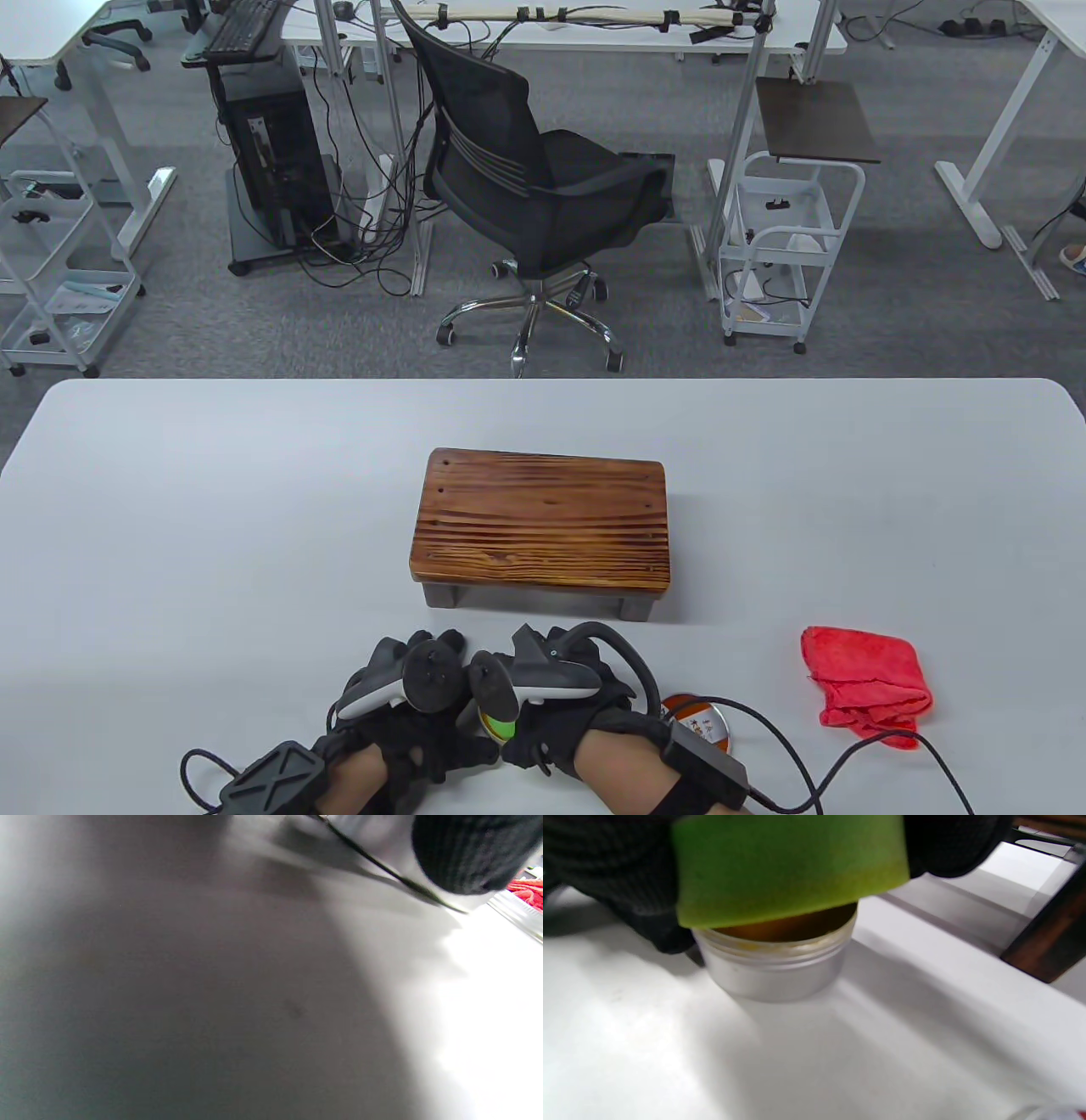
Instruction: Dip and apply wood wax on stool
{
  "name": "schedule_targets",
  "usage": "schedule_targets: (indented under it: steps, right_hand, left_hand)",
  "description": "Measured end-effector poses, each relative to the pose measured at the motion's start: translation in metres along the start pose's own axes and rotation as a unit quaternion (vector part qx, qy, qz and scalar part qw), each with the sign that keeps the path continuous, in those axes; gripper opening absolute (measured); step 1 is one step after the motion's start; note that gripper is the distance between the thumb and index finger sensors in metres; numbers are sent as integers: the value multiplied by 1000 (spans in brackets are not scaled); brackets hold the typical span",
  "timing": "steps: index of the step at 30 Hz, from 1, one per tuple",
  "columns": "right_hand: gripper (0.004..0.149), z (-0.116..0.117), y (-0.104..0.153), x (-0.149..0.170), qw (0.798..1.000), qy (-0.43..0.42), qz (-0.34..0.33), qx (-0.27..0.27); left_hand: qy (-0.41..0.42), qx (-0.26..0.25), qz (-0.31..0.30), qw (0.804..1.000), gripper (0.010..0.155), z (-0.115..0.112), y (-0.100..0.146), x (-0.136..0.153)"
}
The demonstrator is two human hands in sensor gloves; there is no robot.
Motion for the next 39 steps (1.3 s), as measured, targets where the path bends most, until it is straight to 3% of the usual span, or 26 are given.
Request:
schedule_targets:
  steps: [19, 28, 33, 39]
  right_hand:
    - [91, 10, 4, 16, 995, -96, -16, 37]
    - [99, -5, 23, 41, 986, -151, -14, 73]
    - [100, -27, 41, 76, 978, -175, 11, 109]
    - [101, -48, 49, 127, 971, -194, 55, 128]
  left_hand:
    - [-2, 3, 1, 1000, 83, -1, 0, 0]
    - [7, -10, -1, 1000, 83, 5, 7, 5]
    - [31, -59, 2, 998, 101, 31, 29, 17]
    - [110, -170, 39, 979, 103, 77, 59, 42]
Point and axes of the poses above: the tracker on the back of each hand, its own x axis roughly to the little-finger side, its own y axis roughly from the fingertips to the wrist, z = x × y, the point moved 3 cm from there along -y, roughly from the wrist to the fingertips, and after that the axes turned 4 degrees about z, right-handed, at the moved point
